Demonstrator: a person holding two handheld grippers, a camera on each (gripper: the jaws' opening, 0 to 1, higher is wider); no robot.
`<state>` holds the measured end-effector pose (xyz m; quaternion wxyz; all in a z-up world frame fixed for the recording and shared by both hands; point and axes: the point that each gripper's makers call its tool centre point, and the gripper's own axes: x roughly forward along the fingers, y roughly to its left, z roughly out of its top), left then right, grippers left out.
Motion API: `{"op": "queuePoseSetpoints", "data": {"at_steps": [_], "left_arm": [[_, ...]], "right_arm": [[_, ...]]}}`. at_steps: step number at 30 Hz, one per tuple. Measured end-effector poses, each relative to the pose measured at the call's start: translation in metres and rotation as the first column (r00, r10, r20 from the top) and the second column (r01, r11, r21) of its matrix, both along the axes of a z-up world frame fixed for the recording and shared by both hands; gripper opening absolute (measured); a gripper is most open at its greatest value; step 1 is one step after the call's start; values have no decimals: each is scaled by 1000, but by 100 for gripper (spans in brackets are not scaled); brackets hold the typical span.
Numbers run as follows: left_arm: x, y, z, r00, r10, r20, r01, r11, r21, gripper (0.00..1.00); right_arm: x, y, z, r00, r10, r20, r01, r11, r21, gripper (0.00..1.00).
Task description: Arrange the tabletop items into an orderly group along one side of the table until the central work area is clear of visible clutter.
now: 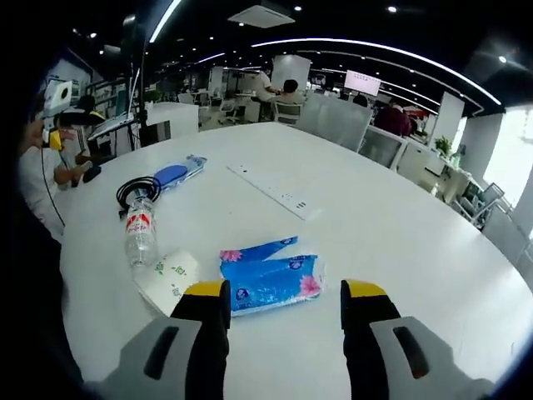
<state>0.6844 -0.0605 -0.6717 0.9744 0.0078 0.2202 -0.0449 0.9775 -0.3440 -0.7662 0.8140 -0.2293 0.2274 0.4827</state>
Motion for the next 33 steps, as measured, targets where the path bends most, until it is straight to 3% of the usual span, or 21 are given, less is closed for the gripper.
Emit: {"op": "queuePoseSetpoints", "data": {"at_steps": [6,9,12,14,18,25,33], "left_arm": [[-1,-9,-5,1000,-5,-13,5,1000,-7,94],[-1,-11,-6,1000,-3,-14,3,1000,-12,94],[0,-10,-7,1000,5,-11,-5,1000,-15,94],[1,-9,-6,1000,14,-6,-14,1000,-18,94],[2,-7,-4,1000,22,5,-22,1000,-19,93],[-3,-7,-4,1000,23,-2,-23,1000,-13,92],[-12,2,-4,999,41,-1,-41,999,-15,92]], "right_arm": [[6,0,-7,1000,-17,-25,18,1000,10,46],[5,9,-7,1000,18,3,-18,1000,-9,42],[2,16,-10,999,17,-33,-17,1000,-5,39],[11,16,-12,1000,-15,2,15,999,-44,40],[16,24,-10,999,-12,34,14,999,-45,40],[7,42,-19,994,106,17,-104,992,-71,34],[1,54,-22,979,202,8,-199,973,-120,36]]}}
